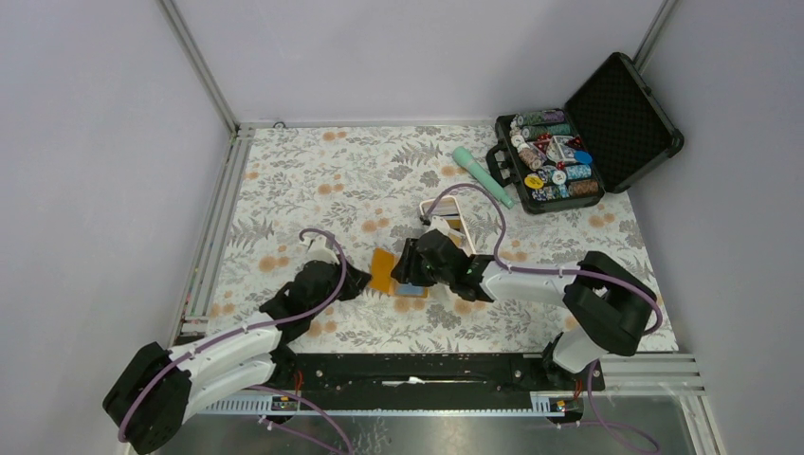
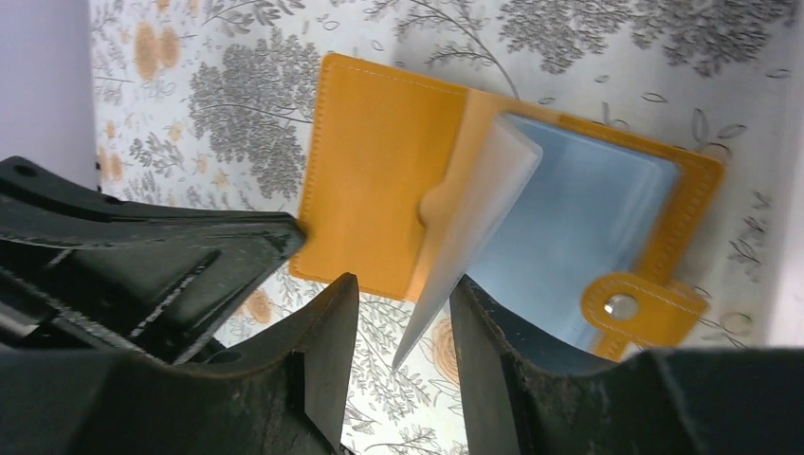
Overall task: Put the credit cards into the card holder
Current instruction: Open the card holder at the center of the board.
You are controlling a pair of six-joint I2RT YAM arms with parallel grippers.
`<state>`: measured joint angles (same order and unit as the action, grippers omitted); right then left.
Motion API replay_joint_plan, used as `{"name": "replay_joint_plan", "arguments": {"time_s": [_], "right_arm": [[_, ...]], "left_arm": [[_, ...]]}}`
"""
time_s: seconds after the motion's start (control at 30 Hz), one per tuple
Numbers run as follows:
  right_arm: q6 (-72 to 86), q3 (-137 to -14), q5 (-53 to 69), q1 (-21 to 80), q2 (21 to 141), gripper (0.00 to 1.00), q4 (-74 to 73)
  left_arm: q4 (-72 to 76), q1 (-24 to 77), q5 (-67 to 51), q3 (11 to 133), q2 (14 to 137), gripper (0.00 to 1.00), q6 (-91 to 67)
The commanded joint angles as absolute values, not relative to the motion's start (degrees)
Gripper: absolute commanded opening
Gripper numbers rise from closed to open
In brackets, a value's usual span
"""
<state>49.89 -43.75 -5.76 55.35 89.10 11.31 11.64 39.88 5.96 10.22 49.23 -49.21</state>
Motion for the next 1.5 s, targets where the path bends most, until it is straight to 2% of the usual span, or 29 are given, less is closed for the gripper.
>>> {"name": "replay_joint_plan", "arguments": {"time_s": [0.0,0.3,0.63,0.97,1.13,1.27,1.47], "right_arm": [[48.57,-45.92,-2.62,54.84,92.12,0.47,17.43],[48.71,-49.58,2.53,54.84,99.56,0.45,21.25],[45.25,-51.37,-0.31,54.84,97.58,0.63,17.33],[45.13,-45.27,-5.09,54.84,89.52,0.69,14.74],[46.24,-43.59,-6.96,54.84,88.43,0.68,13.57],[46.62,-42.59,-8.07,54.84,89.11,0.55,13.64],[45.42,-44.15,-6.01,54.84,92.95,0.50,16.41]], "left_arm": [[14.56,39.64,4.39,9.37,50.71,0.00,-47.86],[17.50,39.51,4.15,8.11,53.26,0.00,-47.64],[18.33,39.22,4.09,6.97,53.35,0.00,-47.70],[17.15,39.20,3.44,7.30,51.42,0.00,-47.37],[15.79,39.15,3.34,8.05,51.32,0.00,-47.03],[14.78,39.13,3.30,8.62,51.02,0.00,-46.70],[14.04,39.20,2.13,9.54,51.15,0.05,-45.24]]}}
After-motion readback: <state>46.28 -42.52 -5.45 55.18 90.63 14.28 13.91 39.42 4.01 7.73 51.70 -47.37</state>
